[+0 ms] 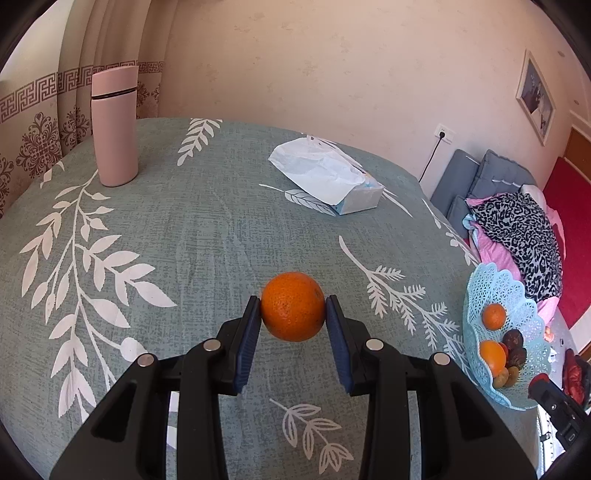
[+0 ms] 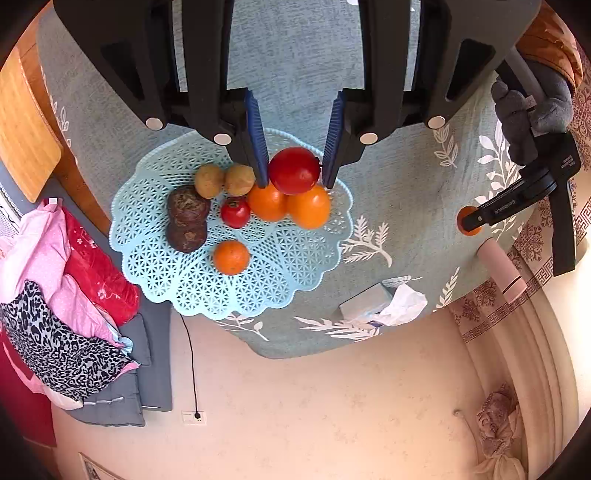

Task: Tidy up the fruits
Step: 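Carry the tomato over the basket and open the right tool, then carry the tangerine over the basket and open the left tool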

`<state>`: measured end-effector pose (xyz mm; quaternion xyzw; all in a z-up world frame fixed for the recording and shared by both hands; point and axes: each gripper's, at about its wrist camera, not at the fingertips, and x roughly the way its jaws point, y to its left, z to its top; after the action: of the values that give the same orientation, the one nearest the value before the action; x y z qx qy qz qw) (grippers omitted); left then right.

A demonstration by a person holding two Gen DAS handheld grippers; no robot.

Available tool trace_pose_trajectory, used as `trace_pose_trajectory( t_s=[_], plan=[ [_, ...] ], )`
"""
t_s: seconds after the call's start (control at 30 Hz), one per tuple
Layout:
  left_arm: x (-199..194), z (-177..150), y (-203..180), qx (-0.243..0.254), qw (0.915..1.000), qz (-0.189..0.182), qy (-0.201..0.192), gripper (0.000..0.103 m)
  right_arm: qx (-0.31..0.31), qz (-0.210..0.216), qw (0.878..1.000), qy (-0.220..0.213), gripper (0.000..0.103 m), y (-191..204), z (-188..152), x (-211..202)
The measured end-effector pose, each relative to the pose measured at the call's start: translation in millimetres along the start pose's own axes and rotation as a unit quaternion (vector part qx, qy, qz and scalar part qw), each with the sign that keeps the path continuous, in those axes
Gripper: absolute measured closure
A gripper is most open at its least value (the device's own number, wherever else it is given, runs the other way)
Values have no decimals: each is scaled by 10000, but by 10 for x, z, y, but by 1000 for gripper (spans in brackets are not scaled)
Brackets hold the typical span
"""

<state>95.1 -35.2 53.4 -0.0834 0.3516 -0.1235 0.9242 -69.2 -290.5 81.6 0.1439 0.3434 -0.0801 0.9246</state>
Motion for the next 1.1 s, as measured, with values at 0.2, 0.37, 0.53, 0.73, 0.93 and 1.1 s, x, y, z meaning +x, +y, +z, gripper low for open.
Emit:
trace_pose_trajectory(
  t_s=[0.2,0.37,0.53,0.73,0.93,1.1],
  plan=[
    [8,-20,-42,89,10000,-33,1,67,239,-194,9995,-15,69,-186,9,61],
    [1,-41,-98,177,9998,-60,-10,67,395,-325,9986,-160,52,-323,-20,-21],
    [-33,-73,-177,277,9995,-123,-14,67,532,-476,9970,-315,52,-457,-78,-148],
    [-111,-177,-398,438,9982,-402,105,67,670,-718,9938,-518,44,-638,-195,-300],
    [-213,-316,-766,751,9941,-747,232,67,915,-783,9911,-567,37,-839,-297,-372],
    [-267,-396,-1100,927,9885,-1136,373,67,1049,-738,9906,-466,37,-969,-392,-338]
  ],
)
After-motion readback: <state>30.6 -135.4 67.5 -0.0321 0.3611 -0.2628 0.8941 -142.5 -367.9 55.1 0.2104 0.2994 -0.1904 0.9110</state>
